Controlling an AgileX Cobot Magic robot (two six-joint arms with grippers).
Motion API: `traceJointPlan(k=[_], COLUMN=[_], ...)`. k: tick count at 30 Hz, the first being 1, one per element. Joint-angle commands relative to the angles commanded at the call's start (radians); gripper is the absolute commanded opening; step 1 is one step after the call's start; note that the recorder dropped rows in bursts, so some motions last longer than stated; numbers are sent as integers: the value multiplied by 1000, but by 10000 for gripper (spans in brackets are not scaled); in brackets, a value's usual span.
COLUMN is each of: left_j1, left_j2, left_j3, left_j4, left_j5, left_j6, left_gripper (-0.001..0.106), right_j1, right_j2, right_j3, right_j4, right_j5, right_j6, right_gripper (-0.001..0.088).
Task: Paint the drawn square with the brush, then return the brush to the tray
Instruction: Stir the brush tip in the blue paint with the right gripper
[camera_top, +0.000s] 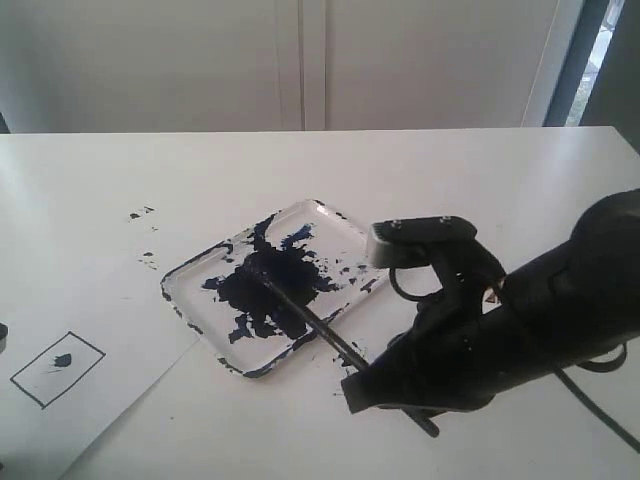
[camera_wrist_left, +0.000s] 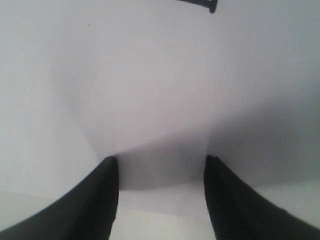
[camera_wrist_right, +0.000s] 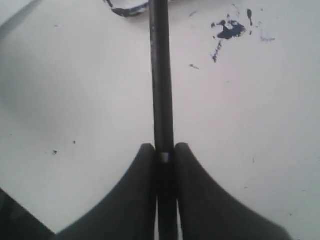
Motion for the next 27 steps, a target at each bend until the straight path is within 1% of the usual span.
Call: traceJointPlan(k=[4,9,13,15,16,18,19,24,27], left_j1=[0,0,0,0,0,0,0,0,0], left_j2=[0,0,0,0,0,0,0,0,0], left_j3=[0,0,0,0,0,0,0,0,0], left_j4=[0,0,0,0,0,0,0,0,0], left_j5=[0,-2,-4,-4,-4,-4,-4,-4,-4], left_j6=[0,0,0,0,0,0,0,0,0], left_gripper=[563,563,563,563,563,563,563,563,563], right_j1=[0,0,0,0,0,0,0,0,0], right_j2=[58,113,134,147,159,170,172,172,172], right_j3=[0,0,0,0,0,0,0,0,0], right_j4=[-1,-41,-114,-129,-129,-129,-129,-129,-129], right_j5=[-39,-67,-67,-76,-83,-94,-99,-125,-120], right_j6=[-1,-2,-2,-2,-11,-14,-14,-28,-89], right_gripper=[0,0,6,76,143,233,256,267,267])
